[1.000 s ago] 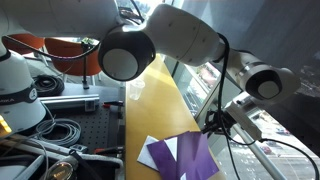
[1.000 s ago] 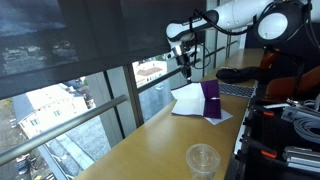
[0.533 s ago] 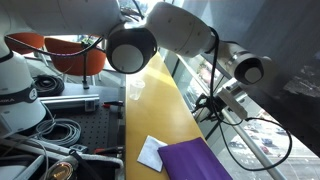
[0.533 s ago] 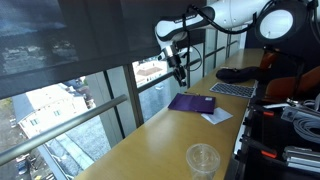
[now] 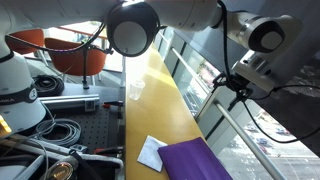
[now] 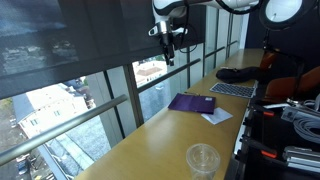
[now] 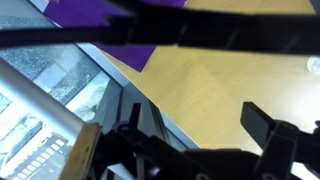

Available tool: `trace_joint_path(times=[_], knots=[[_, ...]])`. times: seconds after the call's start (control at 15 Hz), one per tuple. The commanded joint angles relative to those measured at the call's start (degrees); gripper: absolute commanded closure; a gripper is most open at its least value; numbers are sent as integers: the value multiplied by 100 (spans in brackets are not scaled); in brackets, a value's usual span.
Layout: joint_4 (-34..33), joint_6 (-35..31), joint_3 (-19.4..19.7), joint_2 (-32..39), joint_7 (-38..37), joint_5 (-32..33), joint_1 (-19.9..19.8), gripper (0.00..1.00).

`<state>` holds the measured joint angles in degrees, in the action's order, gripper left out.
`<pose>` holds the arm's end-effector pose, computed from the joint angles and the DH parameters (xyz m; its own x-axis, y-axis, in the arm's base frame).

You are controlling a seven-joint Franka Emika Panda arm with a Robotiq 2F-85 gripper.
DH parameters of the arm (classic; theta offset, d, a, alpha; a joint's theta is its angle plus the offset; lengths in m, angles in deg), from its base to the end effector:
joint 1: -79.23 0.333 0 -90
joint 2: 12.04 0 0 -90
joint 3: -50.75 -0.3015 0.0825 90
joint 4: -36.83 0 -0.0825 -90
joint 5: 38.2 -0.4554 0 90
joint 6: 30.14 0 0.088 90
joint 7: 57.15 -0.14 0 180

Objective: Close the purple folder.

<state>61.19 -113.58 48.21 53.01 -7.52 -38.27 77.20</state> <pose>0.8355 -0.0134 0.3245 0.6569 0.7531 -0.0355 0.7469 -0.6565 -0.1057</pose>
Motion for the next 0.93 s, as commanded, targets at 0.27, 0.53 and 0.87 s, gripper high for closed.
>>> trace_joint_path(times=[0.27, 0.53, 0.87], knots=[[-47, -1256, 197, -589, -1432, 198, 109, 0], [-3, -1215, 592, -873, -2409, 679, 292, 0], [116, -523, 968, -1218, -3209, 1253, 603, 0]])
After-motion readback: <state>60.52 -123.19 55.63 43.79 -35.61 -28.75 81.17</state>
